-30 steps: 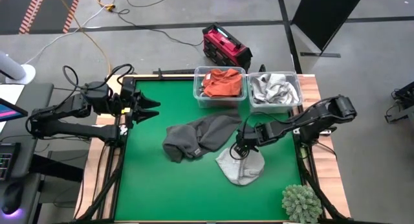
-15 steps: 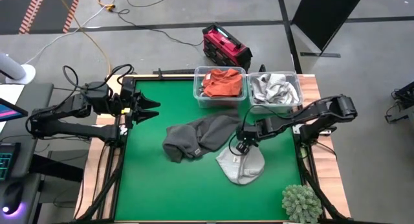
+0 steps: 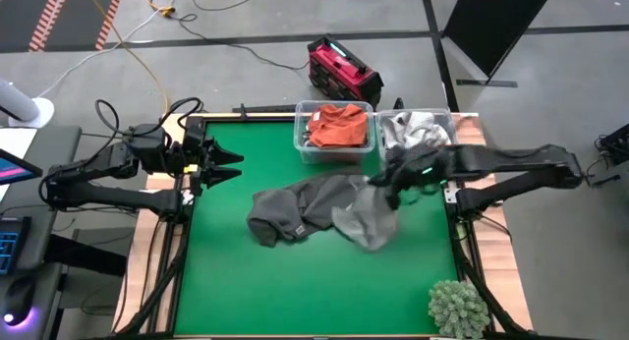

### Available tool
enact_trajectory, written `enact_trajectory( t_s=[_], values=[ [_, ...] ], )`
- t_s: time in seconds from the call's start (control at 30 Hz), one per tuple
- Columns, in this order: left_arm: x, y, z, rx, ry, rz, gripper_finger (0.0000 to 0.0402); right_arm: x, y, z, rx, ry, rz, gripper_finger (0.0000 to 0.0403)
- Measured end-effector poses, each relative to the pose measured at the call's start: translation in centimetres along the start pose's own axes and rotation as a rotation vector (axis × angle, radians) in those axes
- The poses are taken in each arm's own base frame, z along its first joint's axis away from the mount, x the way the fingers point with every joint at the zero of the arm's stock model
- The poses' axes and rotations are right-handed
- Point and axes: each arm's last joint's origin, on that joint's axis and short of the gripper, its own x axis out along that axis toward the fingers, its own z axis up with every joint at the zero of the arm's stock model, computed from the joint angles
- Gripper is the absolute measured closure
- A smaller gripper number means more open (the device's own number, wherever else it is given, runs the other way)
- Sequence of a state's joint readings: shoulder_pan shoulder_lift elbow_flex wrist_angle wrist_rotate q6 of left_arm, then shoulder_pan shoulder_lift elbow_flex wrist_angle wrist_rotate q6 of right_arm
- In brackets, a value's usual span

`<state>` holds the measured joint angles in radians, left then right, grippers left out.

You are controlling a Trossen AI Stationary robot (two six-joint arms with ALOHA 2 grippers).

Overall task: Sort towels by color in basket
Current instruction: Put the light gray towel into the right transparent bin

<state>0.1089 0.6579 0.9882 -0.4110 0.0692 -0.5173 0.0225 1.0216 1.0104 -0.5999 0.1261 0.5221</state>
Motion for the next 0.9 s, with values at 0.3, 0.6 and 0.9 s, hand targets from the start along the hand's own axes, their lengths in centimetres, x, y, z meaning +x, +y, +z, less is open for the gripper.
enact_trajectory(
  t_s=[0.3,0.6,0.9],
  values=[
    [0.0,0.0,0.0,0.02,-0.003,0.001,0.0136,-15.5,-0.5,5.9,-0.046,-0.854,0.109,0.0389],
    [0.0,0.0,0.1,0.002,-0.016,0.016,0.0136,-20.4,-2.6,6.2,0.041,-1.145,-0.577,0.0389],
    [0.0,0.0,0.1,-0.021,-0.018,0.02,0.0136,-17.3,-3.0,7.2,-0.035,-0.988,-0.851,0.0389]
  ],
)
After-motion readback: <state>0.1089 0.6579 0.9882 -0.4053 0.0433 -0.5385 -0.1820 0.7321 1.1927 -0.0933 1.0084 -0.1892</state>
